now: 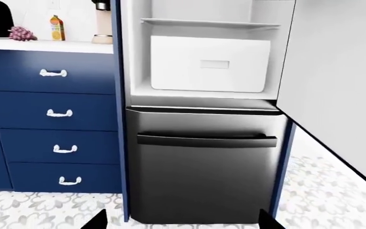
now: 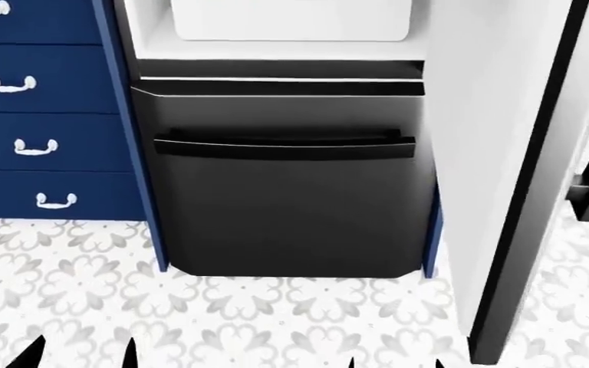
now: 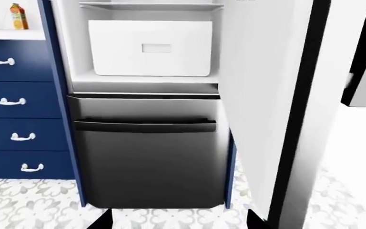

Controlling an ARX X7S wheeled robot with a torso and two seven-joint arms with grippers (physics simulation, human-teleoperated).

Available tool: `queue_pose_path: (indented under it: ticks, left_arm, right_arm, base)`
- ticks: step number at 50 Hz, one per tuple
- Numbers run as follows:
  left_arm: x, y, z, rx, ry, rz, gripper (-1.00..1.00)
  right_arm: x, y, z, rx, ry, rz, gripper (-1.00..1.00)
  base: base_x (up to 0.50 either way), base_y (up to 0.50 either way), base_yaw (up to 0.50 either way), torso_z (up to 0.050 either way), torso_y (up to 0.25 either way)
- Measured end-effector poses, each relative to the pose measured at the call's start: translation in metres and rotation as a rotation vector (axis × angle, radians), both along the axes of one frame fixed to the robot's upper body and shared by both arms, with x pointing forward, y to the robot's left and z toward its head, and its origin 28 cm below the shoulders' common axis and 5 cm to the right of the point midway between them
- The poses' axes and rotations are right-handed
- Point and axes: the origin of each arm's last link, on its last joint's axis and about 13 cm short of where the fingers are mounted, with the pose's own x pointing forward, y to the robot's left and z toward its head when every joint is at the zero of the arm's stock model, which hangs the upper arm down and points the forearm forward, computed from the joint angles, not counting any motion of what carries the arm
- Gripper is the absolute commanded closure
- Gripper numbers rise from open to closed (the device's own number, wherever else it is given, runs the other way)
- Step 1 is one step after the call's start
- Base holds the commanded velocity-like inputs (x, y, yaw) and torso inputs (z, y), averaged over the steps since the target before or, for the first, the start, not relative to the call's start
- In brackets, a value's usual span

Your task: Close the fridge door

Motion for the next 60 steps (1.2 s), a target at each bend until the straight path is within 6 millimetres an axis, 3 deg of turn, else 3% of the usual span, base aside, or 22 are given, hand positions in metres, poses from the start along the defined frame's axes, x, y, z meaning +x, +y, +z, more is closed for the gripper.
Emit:
queue_pose_path:
  ticks: [22, 60]
  left_arm:
    - [-0.0013, -0.0001, 0.0009, 0.001, -0.001, -0.004, -1.00]
    - [0.0002, -0.0005, 0.0004, 0.004, 0.006, -0.015, -1.00]
  right_arm:
    - [-0.0007, 0.0002, 0.0007, 0.008, 0.009, -0.001, -1.00]
    - [0.0024, -0.0003, 0.0011, 0.032, 0.020, -0.005, -1.00]
  base:
    - [-0.46, -0.22, 0.00, 0.000, 0.000]
    - [-0.08, -0.50, 0.00, 0.000, 0.000]
